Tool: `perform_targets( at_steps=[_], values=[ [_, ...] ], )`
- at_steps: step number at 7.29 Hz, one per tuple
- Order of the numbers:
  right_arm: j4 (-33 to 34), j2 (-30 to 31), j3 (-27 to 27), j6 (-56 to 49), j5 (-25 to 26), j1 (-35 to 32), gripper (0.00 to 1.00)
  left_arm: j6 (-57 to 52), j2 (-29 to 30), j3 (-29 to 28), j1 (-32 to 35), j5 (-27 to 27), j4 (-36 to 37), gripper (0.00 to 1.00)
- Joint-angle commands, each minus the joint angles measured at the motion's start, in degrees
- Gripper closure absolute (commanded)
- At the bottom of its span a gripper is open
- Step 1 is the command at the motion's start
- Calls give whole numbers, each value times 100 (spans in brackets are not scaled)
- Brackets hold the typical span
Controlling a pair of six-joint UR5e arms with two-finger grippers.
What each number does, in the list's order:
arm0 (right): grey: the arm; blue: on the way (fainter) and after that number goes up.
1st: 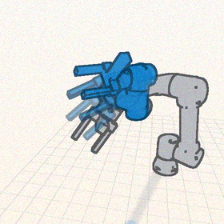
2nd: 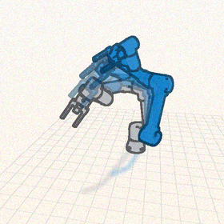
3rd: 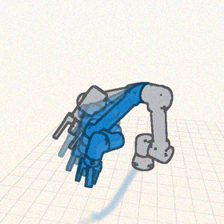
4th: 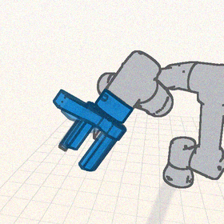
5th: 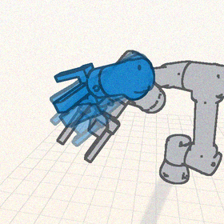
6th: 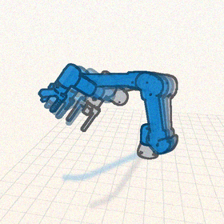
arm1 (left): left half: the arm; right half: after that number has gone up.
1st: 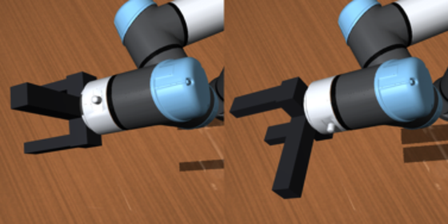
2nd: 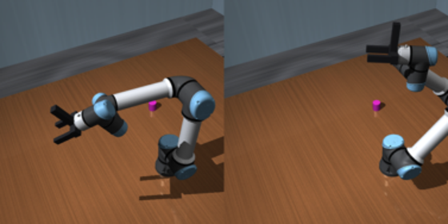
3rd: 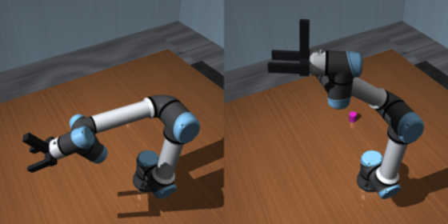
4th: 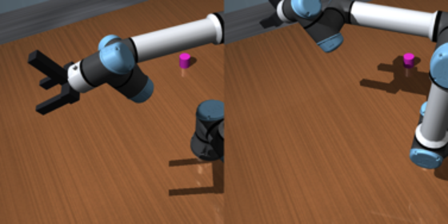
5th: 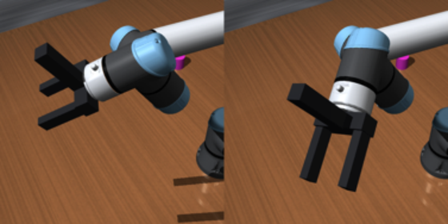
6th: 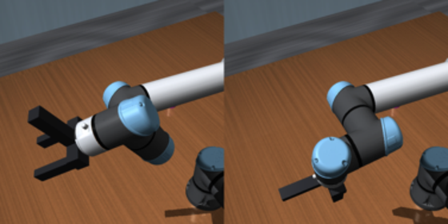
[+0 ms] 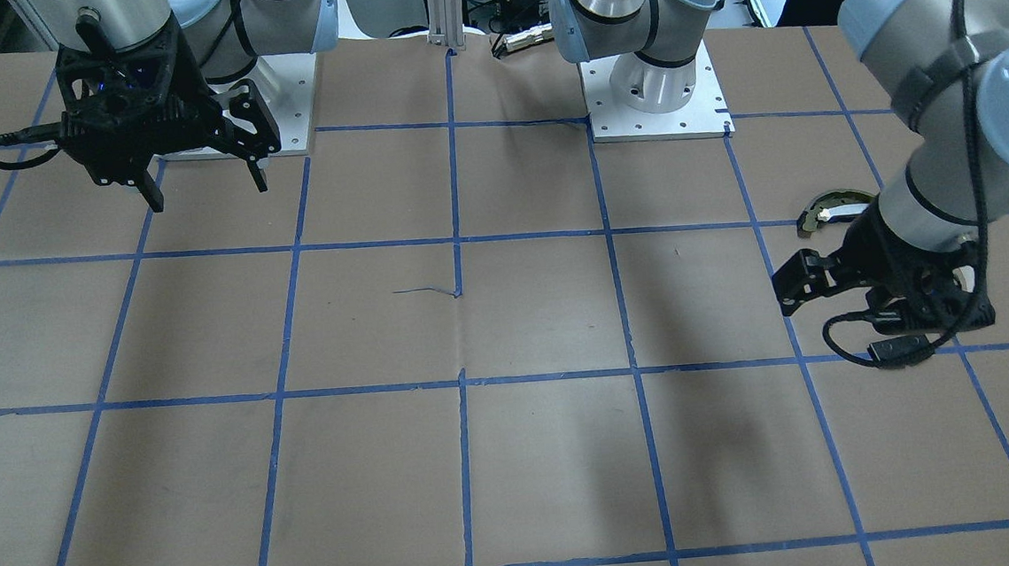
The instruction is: Place bearing gear from tray to pile
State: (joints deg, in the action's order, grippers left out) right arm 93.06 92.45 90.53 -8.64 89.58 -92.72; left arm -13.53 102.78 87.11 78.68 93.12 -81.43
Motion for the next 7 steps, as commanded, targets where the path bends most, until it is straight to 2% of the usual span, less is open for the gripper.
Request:
perform_targets(
  at_steps=[1,4,7],
  values=[
    [-7,-25,0,3,77,0,0,307,-503,60,690,40,-145,0],
    [-7,-17,0,12,78,0,0,290,-969,261,842,-442,-548,0],
    [-7,-17,0,29,60,0,0,255,-1225,517,789,-409,-646,0]
  ],
)
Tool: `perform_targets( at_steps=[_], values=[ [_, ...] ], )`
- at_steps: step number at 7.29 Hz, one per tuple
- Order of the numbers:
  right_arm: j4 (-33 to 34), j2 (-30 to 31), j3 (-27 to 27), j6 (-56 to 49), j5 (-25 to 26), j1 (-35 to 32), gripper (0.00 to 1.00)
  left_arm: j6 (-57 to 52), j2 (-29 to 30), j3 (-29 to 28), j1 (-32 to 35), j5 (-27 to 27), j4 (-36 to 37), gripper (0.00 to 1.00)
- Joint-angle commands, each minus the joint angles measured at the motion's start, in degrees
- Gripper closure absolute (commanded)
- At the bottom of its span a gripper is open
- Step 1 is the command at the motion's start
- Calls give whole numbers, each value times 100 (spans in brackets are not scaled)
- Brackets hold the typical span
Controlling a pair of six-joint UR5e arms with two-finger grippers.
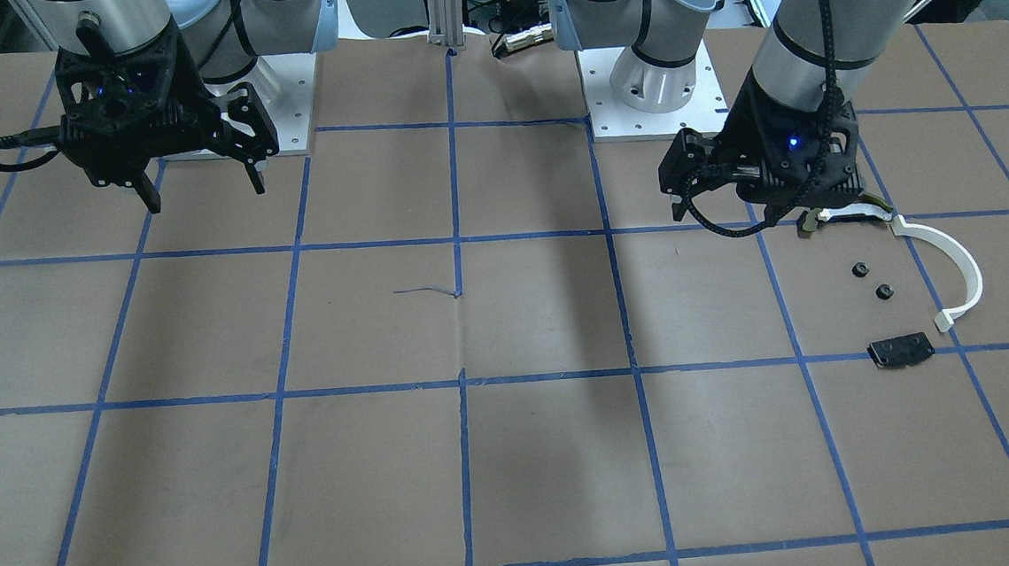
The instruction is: Place bearing gear from tray to pile
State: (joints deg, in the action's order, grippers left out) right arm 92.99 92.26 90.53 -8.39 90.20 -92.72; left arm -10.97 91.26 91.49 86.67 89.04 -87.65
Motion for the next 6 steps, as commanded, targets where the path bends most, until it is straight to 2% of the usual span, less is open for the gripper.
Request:
perform_targets(
  at_steps=[1,6],
  values=[
    [0,2,0,4,7,0,0,-36,-82,97,-1,121,-59,0],
    [0,-6,0,22,-28,0,0,-19,-82,106,-62,149,-86,0]
  ],
)
